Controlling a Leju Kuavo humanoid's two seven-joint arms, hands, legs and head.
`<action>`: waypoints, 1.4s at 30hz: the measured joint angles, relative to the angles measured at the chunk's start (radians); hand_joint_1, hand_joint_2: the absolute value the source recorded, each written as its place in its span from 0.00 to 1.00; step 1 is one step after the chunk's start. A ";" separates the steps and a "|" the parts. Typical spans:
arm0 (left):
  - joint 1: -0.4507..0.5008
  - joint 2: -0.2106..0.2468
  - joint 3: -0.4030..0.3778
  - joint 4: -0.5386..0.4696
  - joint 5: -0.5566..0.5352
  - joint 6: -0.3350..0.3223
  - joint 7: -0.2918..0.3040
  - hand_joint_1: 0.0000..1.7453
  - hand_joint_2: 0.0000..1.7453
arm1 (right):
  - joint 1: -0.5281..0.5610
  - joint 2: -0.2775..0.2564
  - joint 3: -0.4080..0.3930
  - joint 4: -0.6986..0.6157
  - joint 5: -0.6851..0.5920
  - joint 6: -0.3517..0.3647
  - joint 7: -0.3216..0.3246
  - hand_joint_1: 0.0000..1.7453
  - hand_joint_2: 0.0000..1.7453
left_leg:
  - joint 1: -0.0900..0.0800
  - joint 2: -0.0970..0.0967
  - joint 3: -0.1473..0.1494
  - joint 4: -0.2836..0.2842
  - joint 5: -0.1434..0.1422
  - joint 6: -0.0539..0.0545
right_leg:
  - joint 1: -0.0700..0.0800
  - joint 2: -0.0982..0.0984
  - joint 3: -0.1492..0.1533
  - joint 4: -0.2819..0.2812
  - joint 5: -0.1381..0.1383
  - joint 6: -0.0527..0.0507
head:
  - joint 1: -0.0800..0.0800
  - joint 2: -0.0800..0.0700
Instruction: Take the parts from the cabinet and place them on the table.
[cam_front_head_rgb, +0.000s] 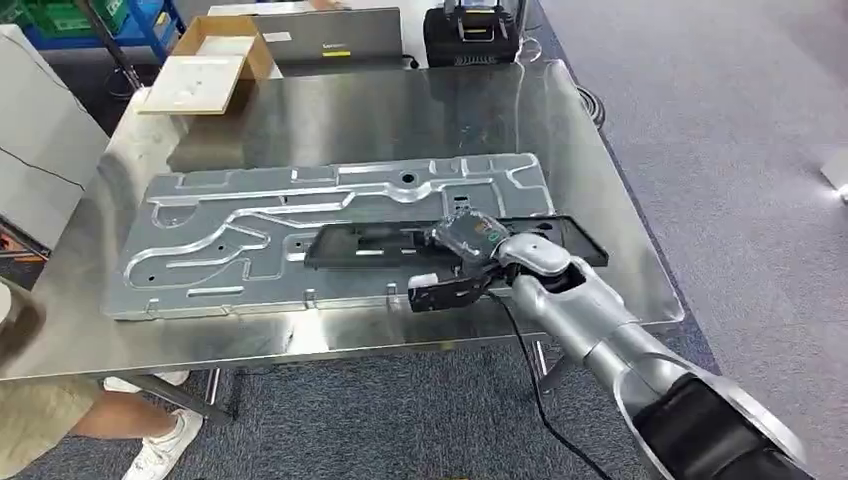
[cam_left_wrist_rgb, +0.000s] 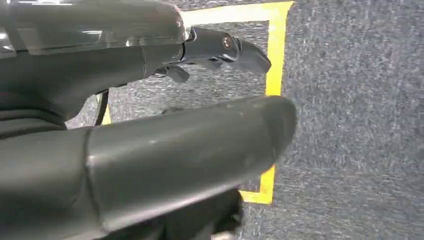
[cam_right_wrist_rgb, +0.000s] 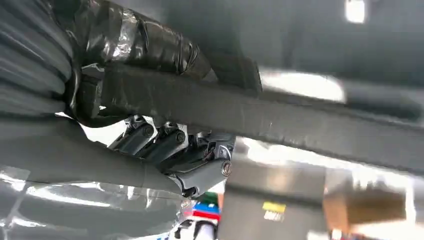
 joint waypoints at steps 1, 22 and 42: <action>0.002 0.000 0.000 0.000 0.000 -0.002 -0.003 0.00 0.00 | -0.002 0.008 0.024 0.029 0.003 -0.013 0.000 1.00 1.00 | 0.000 0.000 -0.016 0.017 0.011 0.000 | 0.001 0.002 0.002 0.001 -0.002 -0.001 | 0.000 0.000; 0.005 -0.001 -0.021 0.000 -0.018 0.009 -0.061 0.00 0.00 | -0.035 0.043 0.101 0.211 0.059 -0.209 0.074 0.00 0.00 | -0.006 0.002 0.120 -0.302 0.176 0.030 | -0.002 0.006 0.025 0.012 -0.029 0.043 | 0.000 0.000; 0.001 0.000 -0.034 0.000 -0.038 0.007 -0.065 0.00 0.00 | 0.205 -0.027 -0.207 -0.328 -0.084 -0.535 -0.083 0.00 0.00 | -0.002 0.001 0.113 -0.302 0.181 0.044 | 0.010 0.006 0.026 0.041 -0.070 0.039 | 0.001 0.000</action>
